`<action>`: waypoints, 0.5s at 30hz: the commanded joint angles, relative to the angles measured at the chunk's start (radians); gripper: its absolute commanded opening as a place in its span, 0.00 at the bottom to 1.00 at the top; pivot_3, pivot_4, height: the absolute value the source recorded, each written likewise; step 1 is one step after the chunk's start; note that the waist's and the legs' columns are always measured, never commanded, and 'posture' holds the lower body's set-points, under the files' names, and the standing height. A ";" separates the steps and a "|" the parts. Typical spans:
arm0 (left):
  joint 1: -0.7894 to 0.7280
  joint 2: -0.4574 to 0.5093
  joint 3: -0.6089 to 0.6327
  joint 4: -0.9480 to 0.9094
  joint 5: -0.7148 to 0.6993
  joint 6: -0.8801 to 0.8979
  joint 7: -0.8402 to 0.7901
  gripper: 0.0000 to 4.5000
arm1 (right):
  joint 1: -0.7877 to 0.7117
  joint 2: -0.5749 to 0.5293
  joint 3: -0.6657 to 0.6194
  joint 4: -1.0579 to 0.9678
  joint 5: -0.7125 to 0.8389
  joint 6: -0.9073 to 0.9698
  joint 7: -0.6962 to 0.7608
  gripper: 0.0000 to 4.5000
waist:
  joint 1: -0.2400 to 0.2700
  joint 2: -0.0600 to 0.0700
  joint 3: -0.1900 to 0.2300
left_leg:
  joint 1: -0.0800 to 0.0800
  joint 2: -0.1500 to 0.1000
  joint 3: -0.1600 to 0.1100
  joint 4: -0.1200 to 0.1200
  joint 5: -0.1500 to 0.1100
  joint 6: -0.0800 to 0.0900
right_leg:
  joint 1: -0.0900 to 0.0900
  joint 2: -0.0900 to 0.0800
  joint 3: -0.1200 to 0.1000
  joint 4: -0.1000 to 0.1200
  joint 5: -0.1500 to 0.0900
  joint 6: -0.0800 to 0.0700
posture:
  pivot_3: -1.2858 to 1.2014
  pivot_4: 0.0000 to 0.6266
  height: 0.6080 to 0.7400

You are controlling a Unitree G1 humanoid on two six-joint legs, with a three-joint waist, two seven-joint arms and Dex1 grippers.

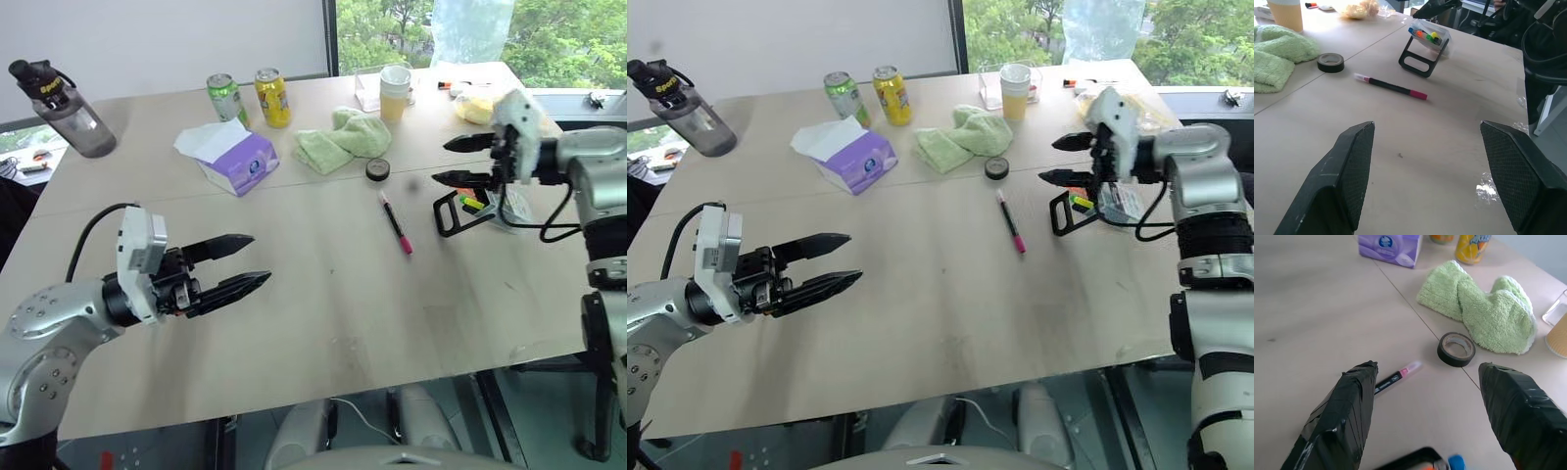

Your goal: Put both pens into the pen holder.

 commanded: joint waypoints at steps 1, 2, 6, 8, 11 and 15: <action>-0.002 -0.004 0.013 -0.022 0.001 -0.016 0.010 0.78 | 0.012 0.069 0.045 -0.126 -0.044 0.175 -0.161 0.78 | 0.000 0.000 0.000 | 0.000 0.000 0.000 0.000 0.000 0.000 | 0.000 0.000 0.000 0.000 0.000 0.000 | 0.52 0.24 1.00; -0.001 -0.005 0.013 -0.023 0.001 -0.016 0.011 0.78 | 0.015 0.099 0.056 -0.124 -0.064 0.226 -0.221 0.78 | 0.001 0.000 0.000 | 0.000 0.000 0.000 0.000 0.000 0.000 | 0.000 0.000 0.000 0.000 0.000 0.000 | 0.52 0.24 1.00; 0.004 -0.005 0.013 -0.025 0.001 -0.016 0.013 0.78 | -0.003 0.182 0.065 -0.101 -0.094 0.383 -0.372 0.78 | 0.004 0.000 0.000 | -0.001 -0.001 0.000 0.000 0.000 0.000 | -0.001 0.000 0.000 0.000 0.000 0.000 | 0.52 0.24 1.00; 0.005 -0.002 0.012 -0.022 0.001 -0.015 0.011 0.78 | -0.053 0.231 0.082 -0.022 -0.104 0.430 -0.411 0.78 | 0.001 0.000 0.000 | -0.001 -0.001 -0.001 0.000 0.000 0.000 | -0.001 0.000 -0.001 0.000 0.000 0.000 | 0.52 0.24 1.00; -0.010 0.002 0.002 -0.012 0.003 -0.014 0.007 0.78 | -0.122 0.273 0.125 0.126 -0.141 0.390 -0.435 0.78 | -0.006 0.000 0.000 | -0.001 -0.001 0.000 0.000 0.000 0.000 | -0.002 0.000 0.000 0.000 0.000 0.000 | 0.52 0.24 1.00; -0.020 0.001 0.004 -0.008 0.009 -0.016 0.009 0.78 | -0.151 0.344 0.159 0.238 -0.178 0.296 -0.489 0.78 | -0.016 0.000 0.000 | -0.001 0.000 0.000 -0.001 0.000 0.000 | -0.002 0.000 0.000 0.000 0.000 0.000 | 0.52 0.24 1.00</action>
